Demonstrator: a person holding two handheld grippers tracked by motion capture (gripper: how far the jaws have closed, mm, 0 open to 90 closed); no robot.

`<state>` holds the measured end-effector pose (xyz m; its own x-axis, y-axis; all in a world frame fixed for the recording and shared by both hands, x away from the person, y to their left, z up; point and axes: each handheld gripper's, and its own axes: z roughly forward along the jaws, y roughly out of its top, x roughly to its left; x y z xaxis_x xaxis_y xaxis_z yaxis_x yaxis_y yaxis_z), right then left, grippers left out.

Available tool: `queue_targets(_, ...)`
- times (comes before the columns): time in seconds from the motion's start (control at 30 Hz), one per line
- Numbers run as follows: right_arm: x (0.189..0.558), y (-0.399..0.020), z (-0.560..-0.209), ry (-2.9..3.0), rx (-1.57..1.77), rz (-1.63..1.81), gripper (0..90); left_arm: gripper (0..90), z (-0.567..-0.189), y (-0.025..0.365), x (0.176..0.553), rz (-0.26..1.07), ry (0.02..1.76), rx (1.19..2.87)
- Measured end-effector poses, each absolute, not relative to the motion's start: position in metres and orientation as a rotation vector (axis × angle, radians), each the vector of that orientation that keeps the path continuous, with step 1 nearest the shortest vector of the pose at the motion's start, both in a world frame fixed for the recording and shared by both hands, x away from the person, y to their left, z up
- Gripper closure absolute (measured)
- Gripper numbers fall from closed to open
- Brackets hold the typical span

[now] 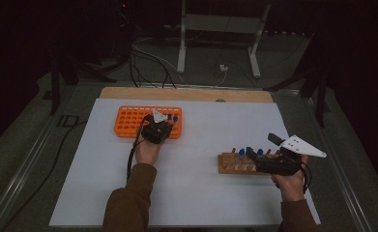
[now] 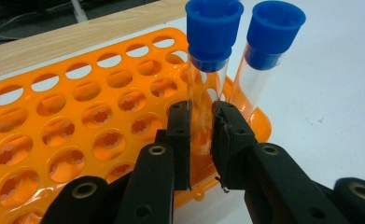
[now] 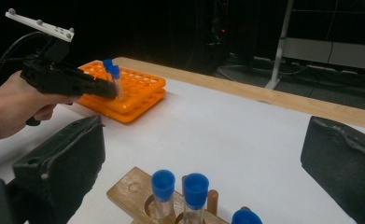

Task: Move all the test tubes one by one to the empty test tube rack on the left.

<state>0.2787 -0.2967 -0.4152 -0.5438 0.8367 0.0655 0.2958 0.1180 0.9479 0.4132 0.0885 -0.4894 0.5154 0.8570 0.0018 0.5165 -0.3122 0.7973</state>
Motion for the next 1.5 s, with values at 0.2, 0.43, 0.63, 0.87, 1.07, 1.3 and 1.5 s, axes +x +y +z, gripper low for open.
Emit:
queue_targets(0.2, 0.279, -0.297, -0.415, 1.909, 1.093, 1.430, 0.2, 72.1, -0.490, 0.090, 0.413, 0.536, 1.120, 1.969)
queue_targets(0.43, 0.279, -0.298, -0.416, 1.906, 1.099, 1.428, 0.2, 59.7, -0.486, 0.099, 0.409, 0.532, 1.135, 1.930)
queue_targets(0.63, 0.279, -0.299, -0.415, 1.902, 1.100, 1.427, 0.2, 39.3, -0.477, 0.107, 0.399, 0.515, 1.123, 1.866)
queue_targets(0.87, 0.279, -0.300, -0.415, 1.907, 1.104, 1.422, 0.2, 14.2, -0.468, 0.116, 0.378, 0.489, 1.098, 1.804)
queue_targets(1.07, 0.280, -0.303, -0.416, 1.910, 1.121, 1.419, 0.8, 0.3, -0.457, 0.124, 0.356, 0.503, 1.059, 1.792)
queue_targets(1.3, 0.280, -0.303, -0.416, 1.923, 1.121, 1.410, 0.9, 0.3, -0.450, 0.136, 0.334, 0.483, 1.040, 1.758)
queue_targets(1.5, 0.281, -0.305, -0.419, 1.937, 1.133, 1.393, 2.2, 0.3, -0.448, 0.141, 0.315, 0.483, 1.014, 1.749)
